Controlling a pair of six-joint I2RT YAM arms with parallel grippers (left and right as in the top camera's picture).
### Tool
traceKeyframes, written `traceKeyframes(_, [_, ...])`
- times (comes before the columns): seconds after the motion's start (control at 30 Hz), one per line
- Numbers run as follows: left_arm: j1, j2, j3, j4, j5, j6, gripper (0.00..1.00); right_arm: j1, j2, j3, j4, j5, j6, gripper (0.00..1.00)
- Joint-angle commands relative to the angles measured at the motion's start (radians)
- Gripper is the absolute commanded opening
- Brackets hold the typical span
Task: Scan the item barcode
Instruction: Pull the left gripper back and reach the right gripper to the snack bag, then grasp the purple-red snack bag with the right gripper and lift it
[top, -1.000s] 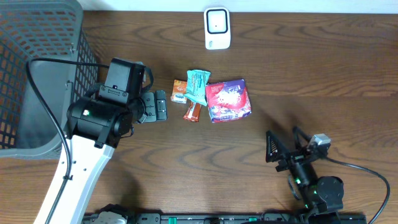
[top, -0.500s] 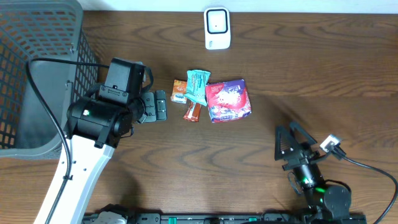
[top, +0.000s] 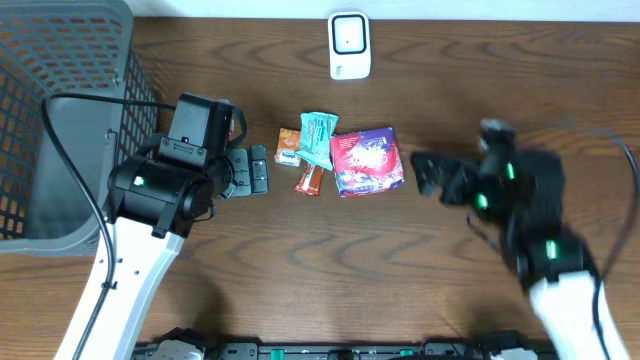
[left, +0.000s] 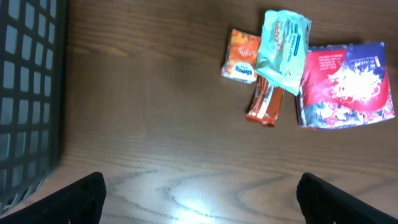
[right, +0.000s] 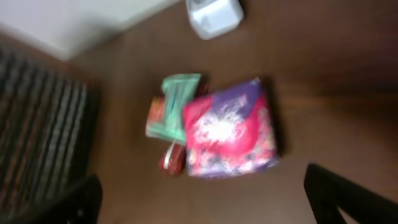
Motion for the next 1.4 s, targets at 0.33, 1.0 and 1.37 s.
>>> traceKeyframes(0.33, [0.005, 0.005, 0.002, -0.003, -0.009, 0.006, 0.98, -0.007, 0.513, 0.253, -0.004, -0.096, -0.158, 0.99])
traceKeyframes(1.0, [0.005, 0.005, 0.002, -0.003, -0.009, 0.006, 0.98, -0.054, 0.925, 0.253, 0.083, -0.397, -0.372, 0.55])
traceKeyframes(1.37, [0.005, 0.005, 0.002, -0.003, -0.009, 0.006, 0.98, -0.056, 0.864, 0.279, 0.074, -0.478, -0.38, 0.01])
